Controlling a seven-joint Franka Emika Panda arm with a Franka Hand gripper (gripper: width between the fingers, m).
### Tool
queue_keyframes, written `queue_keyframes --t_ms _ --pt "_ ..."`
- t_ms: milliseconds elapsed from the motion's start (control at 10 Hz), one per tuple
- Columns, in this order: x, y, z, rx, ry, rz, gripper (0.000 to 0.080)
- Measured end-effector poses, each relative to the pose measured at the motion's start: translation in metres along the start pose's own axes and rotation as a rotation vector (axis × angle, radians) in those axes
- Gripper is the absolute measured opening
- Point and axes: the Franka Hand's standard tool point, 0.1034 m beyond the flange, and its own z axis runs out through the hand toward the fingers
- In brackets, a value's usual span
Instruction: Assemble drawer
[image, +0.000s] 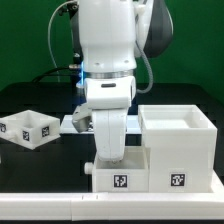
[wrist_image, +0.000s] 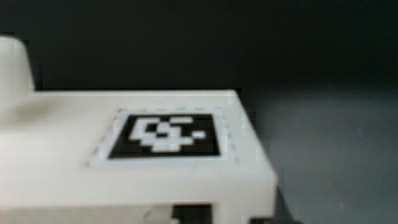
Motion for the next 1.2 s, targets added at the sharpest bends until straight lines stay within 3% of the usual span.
queue_keyframes --t_ms 200,900,1200 --pt "-0.0001 0.0011 -0.0006 -0.007 -0.004 -0.032 0.0038" --pt "0.0003 0.0057 -0.0012 0.003 -0.021 0.010 0.0038" --pt "-0.0015 0.0034 -0.0008 0.034 -0.028 0.010 0.0038"
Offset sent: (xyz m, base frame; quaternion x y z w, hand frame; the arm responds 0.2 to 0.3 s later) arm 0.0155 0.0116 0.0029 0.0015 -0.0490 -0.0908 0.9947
